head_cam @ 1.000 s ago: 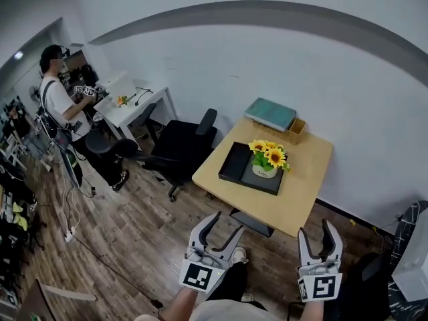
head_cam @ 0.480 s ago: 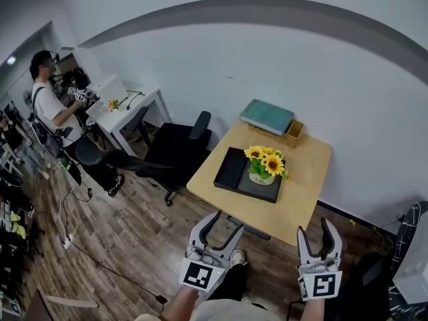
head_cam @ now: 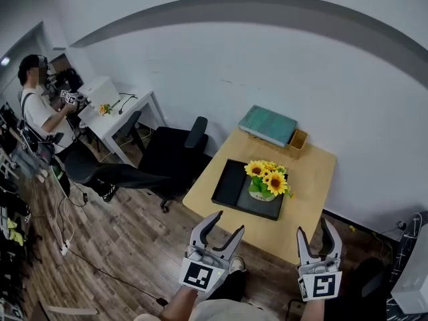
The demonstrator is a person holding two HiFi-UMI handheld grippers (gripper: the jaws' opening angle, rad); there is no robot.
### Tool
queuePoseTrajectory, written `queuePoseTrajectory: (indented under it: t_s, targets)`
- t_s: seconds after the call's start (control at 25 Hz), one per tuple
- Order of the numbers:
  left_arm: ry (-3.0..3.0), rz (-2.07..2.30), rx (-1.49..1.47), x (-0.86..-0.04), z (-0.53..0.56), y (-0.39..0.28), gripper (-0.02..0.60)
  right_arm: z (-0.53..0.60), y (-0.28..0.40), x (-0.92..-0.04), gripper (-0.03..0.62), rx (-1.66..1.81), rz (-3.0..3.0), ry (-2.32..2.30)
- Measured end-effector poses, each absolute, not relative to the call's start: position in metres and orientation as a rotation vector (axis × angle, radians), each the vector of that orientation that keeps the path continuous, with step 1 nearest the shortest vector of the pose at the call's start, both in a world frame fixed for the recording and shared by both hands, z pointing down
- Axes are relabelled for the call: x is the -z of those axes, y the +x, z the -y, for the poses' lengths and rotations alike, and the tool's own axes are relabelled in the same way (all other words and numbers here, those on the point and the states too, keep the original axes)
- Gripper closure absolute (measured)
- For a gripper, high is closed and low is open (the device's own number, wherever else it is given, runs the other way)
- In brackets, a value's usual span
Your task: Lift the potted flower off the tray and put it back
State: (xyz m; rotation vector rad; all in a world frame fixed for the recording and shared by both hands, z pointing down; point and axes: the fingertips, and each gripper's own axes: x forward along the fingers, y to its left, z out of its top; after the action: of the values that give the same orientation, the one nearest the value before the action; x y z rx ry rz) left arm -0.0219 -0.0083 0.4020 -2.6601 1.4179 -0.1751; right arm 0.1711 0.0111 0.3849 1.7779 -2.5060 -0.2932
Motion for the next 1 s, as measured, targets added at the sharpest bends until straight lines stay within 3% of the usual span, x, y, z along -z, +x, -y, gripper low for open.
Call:
queuePoseTrajectory:
  t_s: [1.0]
  targets:
    - [-2.712, -1.363, 0.105, -0.397, 0.197, -0.087, 0.344, 0.175, 0.096, -0.366, 0.350, 0.360, 2.457, 1.739]
